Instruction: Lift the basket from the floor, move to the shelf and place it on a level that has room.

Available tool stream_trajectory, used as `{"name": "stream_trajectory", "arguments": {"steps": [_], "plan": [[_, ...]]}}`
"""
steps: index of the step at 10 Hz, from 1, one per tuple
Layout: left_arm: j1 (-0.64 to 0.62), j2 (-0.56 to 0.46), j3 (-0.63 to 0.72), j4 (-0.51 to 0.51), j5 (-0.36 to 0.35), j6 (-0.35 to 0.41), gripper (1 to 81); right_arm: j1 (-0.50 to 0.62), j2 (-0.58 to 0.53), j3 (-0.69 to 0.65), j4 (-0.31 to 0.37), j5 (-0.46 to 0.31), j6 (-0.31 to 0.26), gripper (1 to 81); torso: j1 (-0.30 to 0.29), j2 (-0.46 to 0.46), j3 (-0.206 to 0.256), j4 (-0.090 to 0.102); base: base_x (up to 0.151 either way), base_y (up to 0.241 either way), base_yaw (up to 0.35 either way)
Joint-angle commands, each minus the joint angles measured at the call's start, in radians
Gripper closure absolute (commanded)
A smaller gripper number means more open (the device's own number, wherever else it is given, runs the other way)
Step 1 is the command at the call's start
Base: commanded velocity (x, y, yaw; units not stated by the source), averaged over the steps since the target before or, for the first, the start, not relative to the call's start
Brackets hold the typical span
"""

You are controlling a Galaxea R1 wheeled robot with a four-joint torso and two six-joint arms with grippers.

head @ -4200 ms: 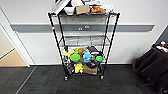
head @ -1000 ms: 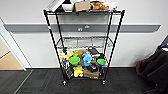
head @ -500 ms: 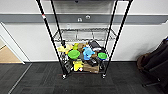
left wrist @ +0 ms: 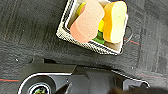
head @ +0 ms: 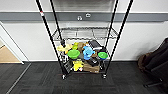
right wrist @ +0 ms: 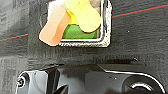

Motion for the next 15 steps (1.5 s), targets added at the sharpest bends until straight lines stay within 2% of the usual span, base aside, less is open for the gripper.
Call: {"name": "stream_trajectory", "arguments": {"steps": [1,8,15], "plan": [[-0.072,-0.016,-0.002,-0.032,0.059,-0.002,1.0,0.052,-0.014,0.001,0.011,-0.048,0.0,1.0,0.063,-0.097,0.0,0.0,0.0,0.0,0.0],[-0.147,-0.007,-0.007,-0.033,0.082,-0.008,1.0,0.088,-0.017,-0.01,0.013,-0.057,0.0,1.0,0.214,-0.338,0.0,0.0,0.0,0.0,0.0],[-0.205,-0.027,-0.016,-0.056,0.129,-0.008,1.0,0.176,-0.016,-0.002,0.018,-0.065,0.007,1.0,0.362,-0.573,-0.216,0.0,0.0,0.0,0.0]]}}
